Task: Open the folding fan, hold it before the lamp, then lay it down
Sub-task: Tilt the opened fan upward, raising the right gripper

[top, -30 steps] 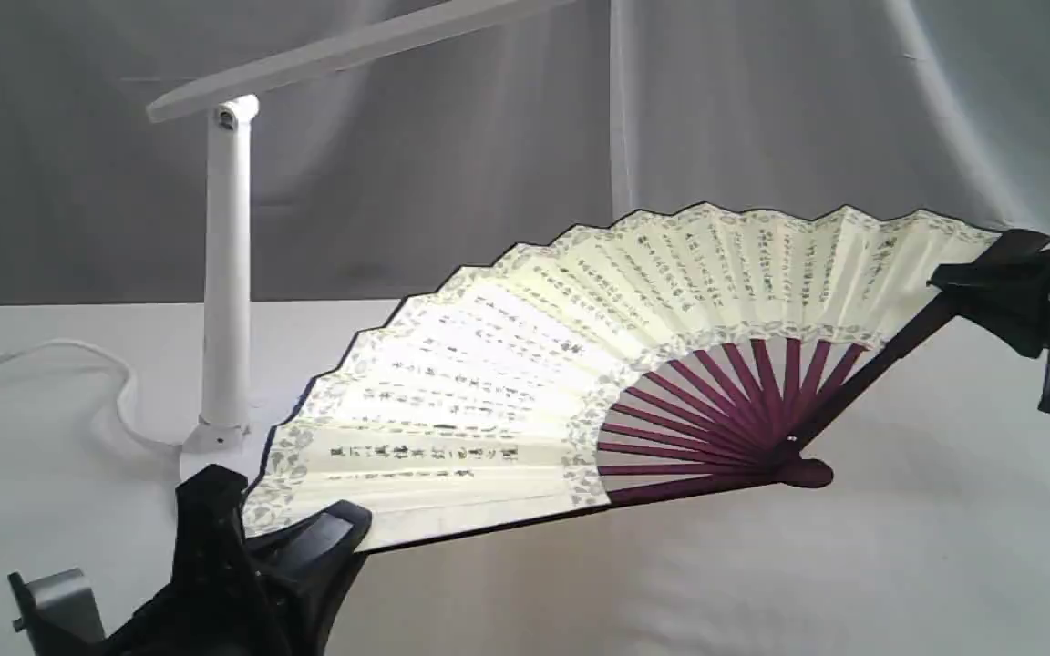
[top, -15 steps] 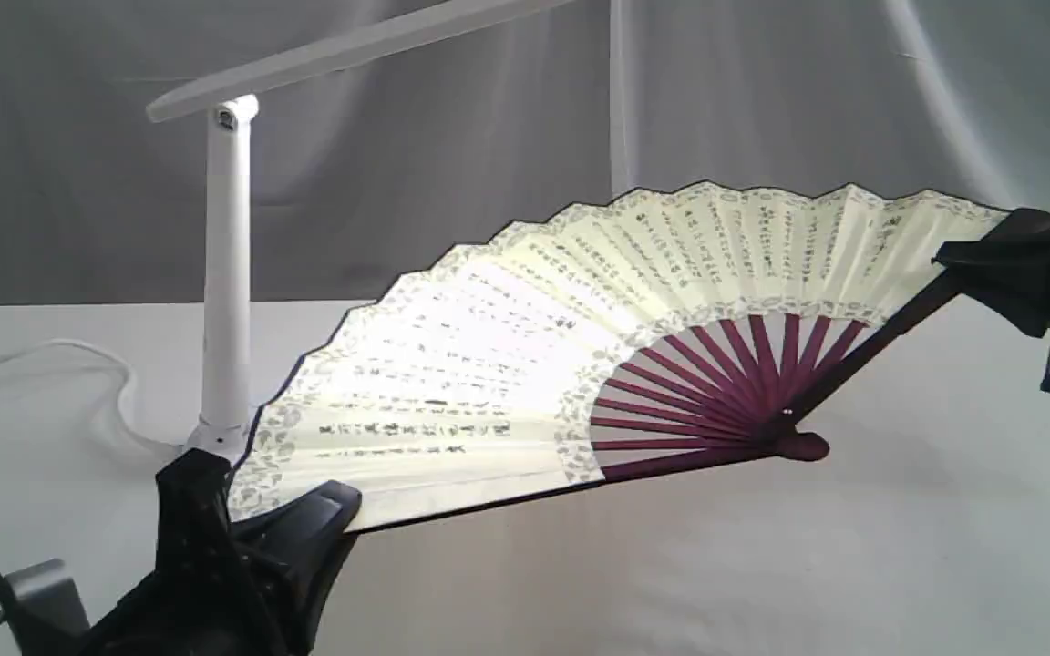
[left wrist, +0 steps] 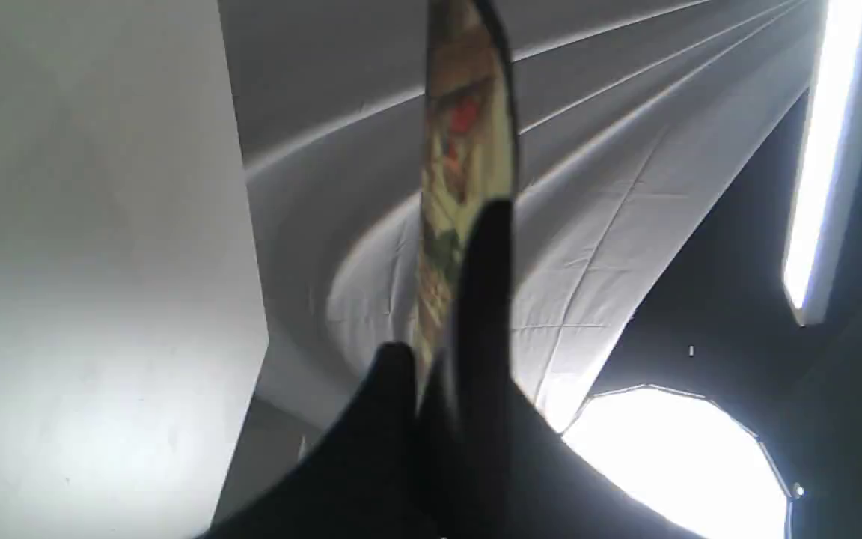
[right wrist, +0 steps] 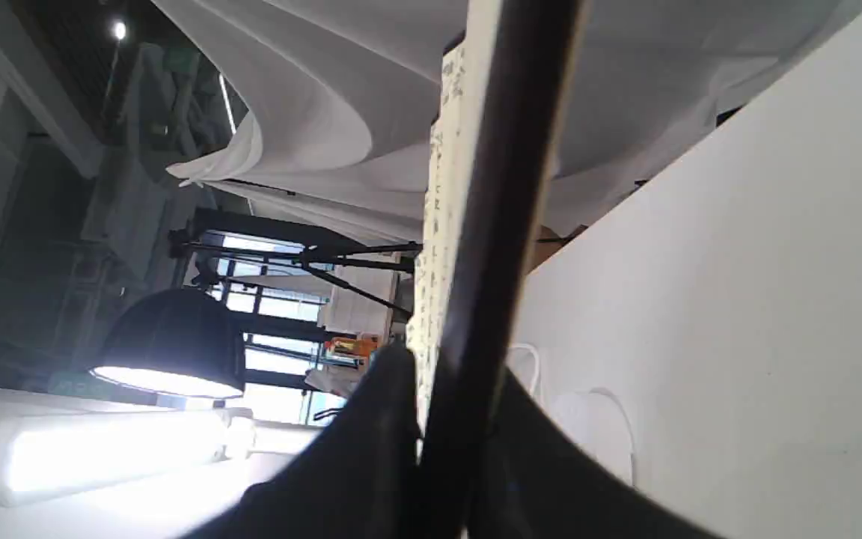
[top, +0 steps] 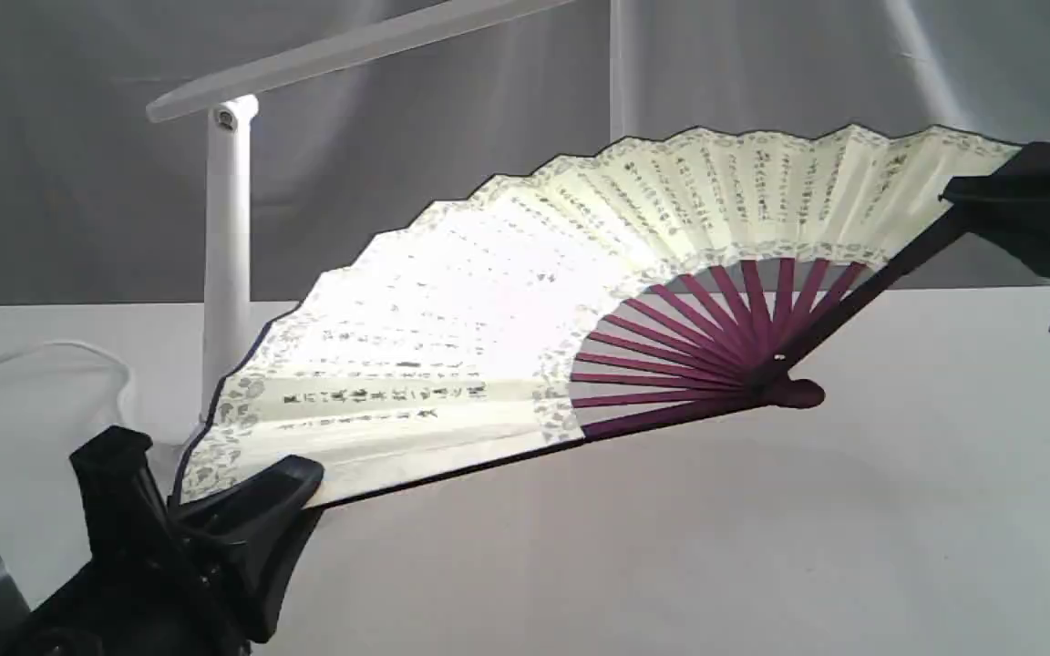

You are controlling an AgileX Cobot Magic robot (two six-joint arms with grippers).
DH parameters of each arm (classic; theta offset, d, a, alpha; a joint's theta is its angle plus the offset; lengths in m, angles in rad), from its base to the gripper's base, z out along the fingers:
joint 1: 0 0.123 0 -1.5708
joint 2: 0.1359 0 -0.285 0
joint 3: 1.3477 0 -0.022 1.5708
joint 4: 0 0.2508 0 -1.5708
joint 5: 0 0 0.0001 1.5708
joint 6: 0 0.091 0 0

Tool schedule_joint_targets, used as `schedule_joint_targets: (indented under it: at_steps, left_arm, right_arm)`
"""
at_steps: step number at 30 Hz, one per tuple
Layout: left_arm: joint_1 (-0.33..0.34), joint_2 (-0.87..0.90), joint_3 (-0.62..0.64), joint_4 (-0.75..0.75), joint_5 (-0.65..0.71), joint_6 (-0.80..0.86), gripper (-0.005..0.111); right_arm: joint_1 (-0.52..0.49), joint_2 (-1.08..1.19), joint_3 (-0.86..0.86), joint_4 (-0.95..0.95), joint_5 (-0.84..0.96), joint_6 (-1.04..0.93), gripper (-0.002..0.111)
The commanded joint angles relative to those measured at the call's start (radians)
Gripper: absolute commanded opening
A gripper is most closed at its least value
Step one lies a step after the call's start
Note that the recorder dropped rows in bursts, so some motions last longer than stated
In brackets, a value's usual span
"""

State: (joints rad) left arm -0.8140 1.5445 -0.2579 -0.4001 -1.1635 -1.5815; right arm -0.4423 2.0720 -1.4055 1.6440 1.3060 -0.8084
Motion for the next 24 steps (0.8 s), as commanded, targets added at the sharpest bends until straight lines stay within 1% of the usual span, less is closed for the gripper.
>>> schedule_joint_targets:
  at_steps: [1, 4, 7, 11, 14, 19, 24]
  left_arm:
    - [0.007, -0.038, 0.015, -0.083, -0.058, -0.074, 0.0]
    - [0.007, -0.043, 0.015, -0.082, -0.058, -0.089, 0.0]
    - [0.007, -0.043, 0.02, -0.081, -0.058, -0.163, 0.0]
    - [0.007, -0.053, 0.02, -0.063, -0.058, -0.217, 0.0]
    - [0.007, -0.08, 0.02, -0.068, -0.058, -0.217, 0.0]
    - [0.007, -0.143, 0.022, -0.151, -0.058, -0.179, 0.0]
    - [0.007, -0.161, 0.021, -0.188, -0.058, -0.176, 0.0]
  right_arm:
    - [-0.024, -0.047, -0.005, 0.02, -0.085, -0.048, 0.0]
    - [-0.024, -0.093, -0.005, 0.02, -0.085, -0.04, 0.0]
    - [-0.024, -0.132, -0.005, 0.02, -0.085, -0.029, 0.0]
    - [-0.024, -0.172, -0.005, 0.024, -0.085, -0.019, 0.0]
    - [-0.024, -0.198, -0.005, 0.031, -0.085, -0.017, 0.0]
    - [-0.024, -0.231, -0.005, 0.035, -0.085, 0.004, 0.0]
    - [-0.024, -0.25, -0.005, 0.045, -0.085, 0.016, 0.0]
